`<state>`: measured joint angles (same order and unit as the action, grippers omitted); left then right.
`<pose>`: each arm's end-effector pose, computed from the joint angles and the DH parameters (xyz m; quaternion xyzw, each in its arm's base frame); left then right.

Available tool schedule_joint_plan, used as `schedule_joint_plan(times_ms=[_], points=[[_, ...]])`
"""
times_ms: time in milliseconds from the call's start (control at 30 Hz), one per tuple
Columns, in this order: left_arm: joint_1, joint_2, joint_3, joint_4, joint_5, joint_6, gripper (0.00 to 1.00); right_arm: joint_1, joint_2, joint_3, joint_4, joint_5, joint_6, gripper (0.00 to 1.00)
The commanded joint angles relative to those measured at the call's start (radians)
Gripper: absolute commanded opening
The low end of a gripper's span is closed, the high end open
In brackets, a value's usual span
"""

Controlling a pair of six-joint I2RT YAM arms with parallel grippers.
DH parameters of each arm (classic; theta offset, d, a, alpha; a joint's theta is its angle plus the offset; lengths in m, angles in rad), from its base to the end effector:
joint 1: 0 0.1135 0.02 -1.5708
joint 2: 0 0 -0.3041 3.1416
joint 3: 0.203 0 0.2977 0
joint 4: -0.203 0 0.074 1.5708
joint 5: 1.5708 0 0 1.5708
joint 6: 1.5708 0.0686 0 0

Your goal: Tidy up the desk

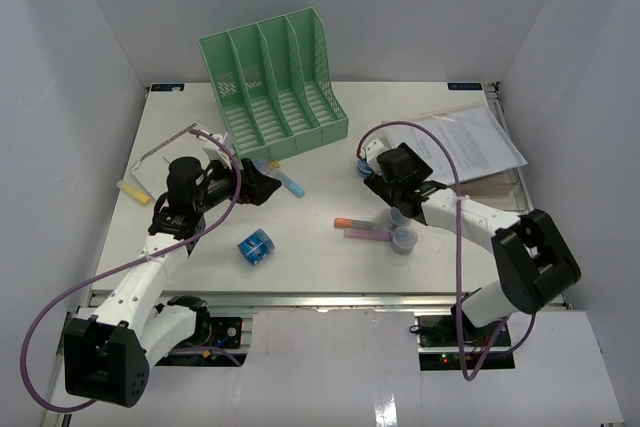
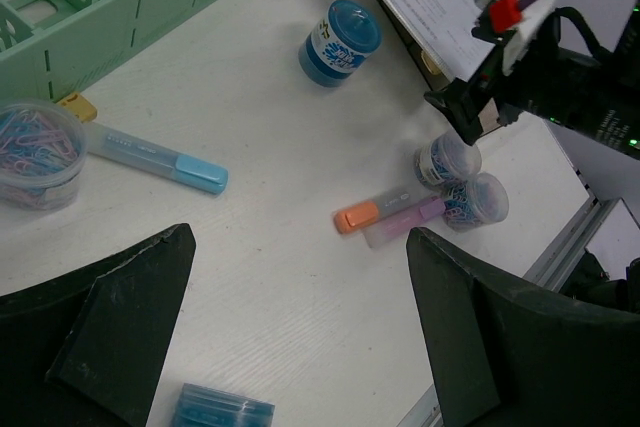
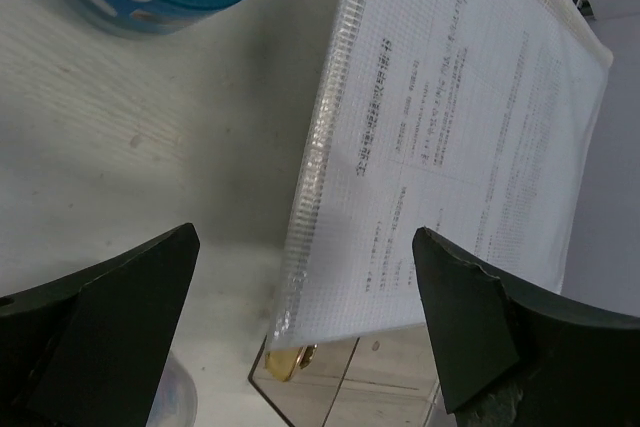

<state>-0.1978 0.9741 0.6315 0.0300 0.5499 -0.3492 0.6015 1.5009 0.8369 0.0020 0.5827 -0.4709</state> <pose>0.2577 -0.0882 0.2829 0.1005 0.7880 -0.3643 0.4860 0.3255 0.1776 0.2037 -0.3313 0.8043 -0.2301 0.4364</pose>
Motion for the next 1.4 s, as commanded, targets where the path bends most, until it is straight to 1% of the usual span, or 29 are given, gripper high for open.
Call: schedule_joint_plan(times_ms=[0, 100, 133, 300, 367, 433, 600, 667, 700, 767, 833, 933, 1000, 1033, 1100, 1133, 1233, 1300, 1367], points=[[0.001, -0.007, 0.034, 0.008, 0.000, 0.015, 0.98, -0.005, 0.100, 0.100, 0.110, 0.197, 0.023, 0.97], [0.001, -0.008, 0.034, 0.008, 0.002, 0.015, 0.98, -0.008, 0.150, 0.117, 0.115, 0.216, 0.023, 0.99], [0.001, -0.008, 0.034, 0.008, 0.003, 0.015, 0.98, -0.008, 0.160, 0.118, 0.115, 0.216, 0.021, 0.99], [0.001, -0.013, 0.036, 0.008, 0.004, 0.015, 0.98, -0.029, 0.203, 0.126, 0.112, 0.205, 0.022, 0.69], [0.001, -0.015, 0.036, 0.008, 0.005, 0.015, 0.98, -0.036, 0.202, 0.124, 0.106, 0.196, 0.027, 0.65], [0.001, -0.017, 0.036, 0.010, 0.006, 0.015, 0.98, -0.039, 0.193, 0.123, 0.101, 0.187, 0.034, 0.55], [0.001, -0.018, 0.036, 0.010, 0.008, 0.015, 0.98, -0.047, 0.182, 0.122, 0.099, 0.186, 0.038, 0.47], [0.001, -0.019, 0.034, 0.010, 0.007, 0.015, 0.98, -0.050, 0.174, 0.134, 0.079, 0.172, 0.055, 0.39], [0.001, -0.020, 0.034, 0.010, 0.007, 0.015, 0.98, -0.052, 0.172, 0.136, 0.075, 0.170, 0.057, 0.38], [0.001, -0.023, 0.034, 0.010, 0.007, 0.015, 0.98, -0.062, 0.147, 0.151, 0.030, 0.140, 0.077, 0.24], [0.001, -0.026, 0.034, 0.011, 0.005, 0.016, 0.98, -0.075, 0.123, 0.164, 0.002, 0.096, 0.093, 0.17], [0.001, -0.026, 0.034, 0.011, 0.009, 0.016, 0.98, -0.092, 0.080, 0.185, -0.055, 0.046, 0.109, 0.12], [0.001, -0.029, 0.034, 0.013, 0.010, 0.015, 0.98, -0.115, 0.032, 0.213, -0.088, -0.016, 0.117, 0.08], [0.001, -0.029, 0.034, 0.013, 0.012, 0.015, 0.98, -0.127, 0.021, 0.225, -0.101, -0.032, 0.117, 0.08], [0.001, -0.029, 0.034, 0.015, 0.014, 0.015, 0.98, -0.164, -0.049, 0.260, -0.130, -0.130, 0.113, 0.08], [0.001, -0.030, 0.034, 0.016, 0.016, 0.014, 0.98, -0.173, -0.068, 0.277, -0.144, -0.156, 0.109, 0.08], [0.001, -0.034, 0.034, 0.017, 0.019, 0.013, 0.98, -0.198, -0.121, 0.366, -0.176, -0.209, 0.103, 0.08], [0.001, -0.035, 0.034, 0.018, 0.019, 0.013, 0.98, -0.206, -0.136, 0.410, -0.192, -0.243, 0.104, 0.08], [0.001, -0.033, 0.033, 0.019, 0.019, 0.012, 0.98, -0.208, -0.137, 0.494, -0.211, -0.273, 0.111, 0.08]])
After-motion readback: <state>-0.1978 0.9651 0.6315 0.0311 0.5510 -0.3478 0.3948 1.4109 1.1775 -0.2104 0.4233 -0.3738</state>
